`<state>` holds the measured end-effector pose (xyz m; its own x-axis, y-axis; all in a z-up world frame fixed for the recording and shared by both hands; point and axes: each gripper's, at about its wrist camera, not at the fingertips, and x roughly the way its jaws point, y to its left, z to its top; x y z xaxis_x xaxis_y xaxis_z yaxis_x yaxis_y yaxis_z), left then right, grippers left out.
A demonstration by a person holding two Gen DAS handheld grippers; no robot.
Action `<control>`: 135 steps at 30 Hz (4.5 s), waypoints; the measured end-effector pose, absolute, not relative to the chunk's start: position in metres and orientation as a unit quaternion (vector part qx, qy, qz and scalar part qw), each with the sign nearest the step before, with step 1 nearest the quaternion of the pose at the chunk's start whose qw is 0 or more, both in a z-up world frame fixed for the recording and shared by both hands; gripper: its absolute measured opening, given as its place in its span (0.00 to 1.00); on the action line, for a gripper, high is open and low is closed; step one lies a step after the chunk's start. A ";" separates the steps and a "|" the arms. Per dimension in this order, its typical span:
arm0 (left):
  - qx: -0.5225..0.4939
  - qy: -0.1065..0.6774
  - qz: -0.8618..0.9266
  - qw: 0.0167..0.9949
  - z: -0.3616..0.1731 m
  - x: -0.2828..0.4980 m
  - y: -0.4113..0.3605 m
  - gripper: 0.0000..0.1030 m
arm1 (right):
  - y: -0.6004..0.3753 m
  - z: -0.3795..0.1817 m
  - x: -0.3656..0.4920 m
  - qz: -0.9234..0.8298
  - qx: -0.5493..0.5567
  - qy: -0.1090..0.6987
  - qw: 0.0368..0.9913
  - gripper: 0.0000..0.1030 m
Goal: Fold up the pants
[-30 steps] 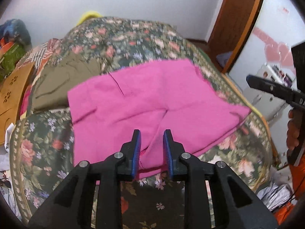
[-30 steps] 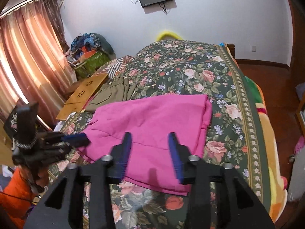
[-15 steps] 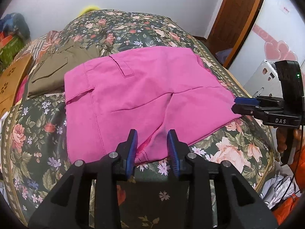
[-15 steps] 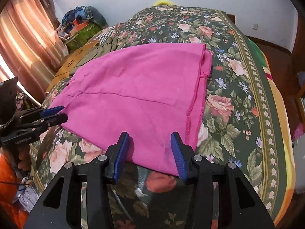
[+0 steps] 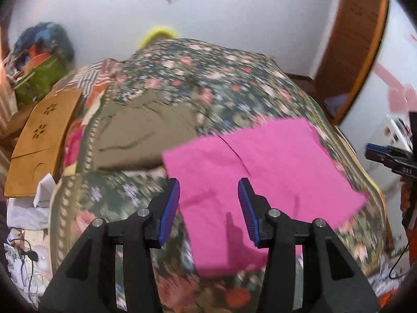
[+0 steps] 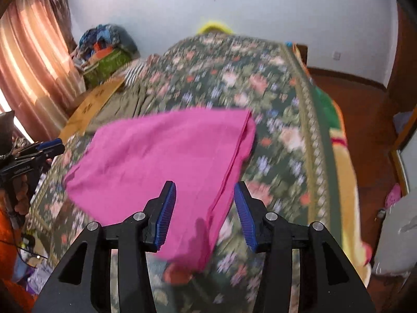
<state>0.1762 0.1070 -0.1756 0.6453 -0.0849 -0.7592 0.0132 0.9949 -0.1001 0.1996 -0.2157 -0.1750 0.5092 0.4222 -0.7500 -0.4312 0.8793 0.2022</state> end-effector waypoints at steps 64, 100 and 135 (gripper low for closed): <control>-0.065 0.467 0.009 0.882 -0.265 0.263 0.140 0.02 | -0.171 -0.252 0.367 0.220 -0.038 0.421 0.879 0.03; -0.040 0.490 -0.038 0.870 -0.242 0.189 0.048 0.36 | -0.153 -0.248 0.239 0.290 -0.078 0.498 0.814 0.36; -0.358 0.455 -0.074 0.812 -0.259 0.113 0.095 0.73 | -0.137 -0.234 0.183 0.306 -0.058 0.464 0.830 0.41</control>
<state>0.1126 0.0951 -0.2588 0.5746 -0.4466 -0.6858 -0.2059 0.7321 -0.6493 0.1826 -0.1370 -0.2339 0.3834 0.4531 -0.8048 -0.5613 0.8063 0.1866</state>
